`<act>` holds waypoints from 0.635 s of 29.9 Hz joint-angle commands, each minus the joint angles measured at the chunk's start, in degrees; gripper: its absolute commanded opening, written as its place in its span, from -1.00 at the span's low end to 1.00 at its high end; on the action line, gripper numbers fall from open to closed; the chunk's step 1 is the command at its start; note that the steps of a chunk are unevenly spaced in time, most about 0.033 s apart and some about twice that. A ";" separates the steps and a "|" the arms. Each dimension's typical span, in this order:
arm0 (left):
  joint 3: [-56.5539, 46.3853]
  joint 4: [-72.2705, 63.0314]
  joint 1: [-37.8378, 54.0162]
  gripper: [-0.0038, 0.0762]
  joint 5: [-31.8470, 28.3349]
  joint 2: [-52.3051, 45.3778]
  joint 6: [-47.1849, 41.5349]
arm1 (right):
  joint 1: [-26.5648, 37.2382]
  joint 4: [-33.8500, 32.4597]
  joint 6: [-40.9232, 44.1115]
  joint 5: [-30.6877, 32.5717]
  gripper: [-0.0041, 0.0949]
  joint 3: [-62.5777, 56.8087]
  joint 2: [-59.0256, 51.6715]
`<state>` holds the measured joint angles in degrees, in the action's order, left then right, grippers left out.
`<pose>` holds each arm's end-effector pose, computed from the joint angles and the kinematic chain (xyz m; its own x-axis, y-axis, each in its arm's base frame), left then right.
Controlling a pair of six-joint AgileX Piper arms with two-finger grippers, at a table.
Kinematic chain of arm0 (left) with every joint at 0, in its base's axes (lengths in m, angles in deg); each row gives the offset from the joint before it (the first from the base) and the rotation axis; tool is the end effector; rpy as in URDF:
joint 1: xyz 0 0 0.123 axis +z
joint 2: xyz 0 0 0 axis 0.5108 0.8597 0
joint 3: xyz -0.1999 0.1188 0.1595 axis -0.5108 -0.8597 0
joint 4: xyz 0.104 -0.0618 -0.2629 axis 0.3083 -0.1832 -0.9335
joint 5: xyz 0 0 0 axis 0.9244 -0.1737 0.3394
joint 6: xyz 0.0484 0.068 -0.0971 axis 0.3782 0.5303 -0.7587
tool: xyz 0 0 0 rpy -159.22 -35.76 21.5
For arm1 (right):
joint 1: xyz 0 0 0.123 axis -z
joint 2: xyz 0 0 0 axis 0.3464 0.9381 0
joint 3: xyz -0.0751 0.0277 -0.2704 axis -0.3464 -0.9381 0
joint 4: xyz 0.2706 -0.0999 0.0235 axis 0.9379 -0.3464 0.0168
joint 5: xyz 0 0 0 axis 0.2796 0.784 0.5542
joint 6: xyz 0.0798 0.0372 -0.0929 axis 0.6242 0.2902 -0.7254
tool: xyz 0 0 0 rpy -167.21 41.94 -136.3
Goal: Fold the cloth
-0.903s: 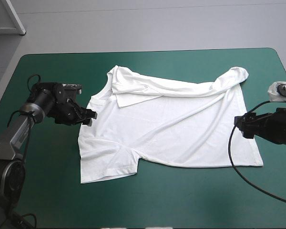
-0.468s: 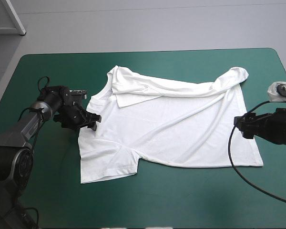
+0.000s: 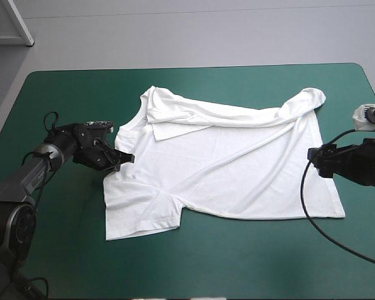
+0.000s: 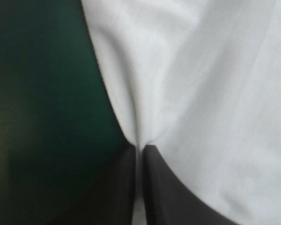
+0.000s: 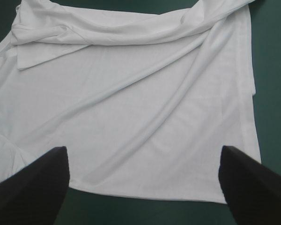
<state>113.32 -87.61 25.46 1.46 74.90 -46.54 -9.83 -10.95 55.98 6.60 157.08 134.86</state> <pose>0.3818 -0.0608 0.1376 -0.9597 0.0756 -0.2708 0.1316 0.9719 -0.1953 0.2143 0.0072 0.4189 -0.6730 0.0789 -0.7354 -0.1188 0.9699 0.2127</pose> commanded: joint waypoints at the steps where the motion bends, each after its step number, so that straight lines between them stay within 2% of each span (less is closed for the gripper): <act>1: -1.94 -3.18 -0.75 -0.93 2.88 0.79 1.15 | 0.17 2.79 -0.41 -3.65 0.69 1.56 -0.34; 9: -1.18 7.72 1.52 -0.93 4.02 -8.45 0.66 | 0.17 2.93 -0.35 -3.86 0.69 1.56 -0.34; 14: -1.18 4.22 12.38 -0.93 4.25 -16.07 0.56 | 0.17 3.02 -0.29 -3.27 0.69 1.56 -0.34; 19: 0.05 0.97 24.33 -0.93 1.77 -16.99 0.30 | 0.17 3.32 -0.82 -1.85 0.69 1.56 -0.34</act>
<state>110.92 -84.03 44.83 6.03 59.86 -45.57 -9.83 -9.37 55.86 6.42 157.08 134.86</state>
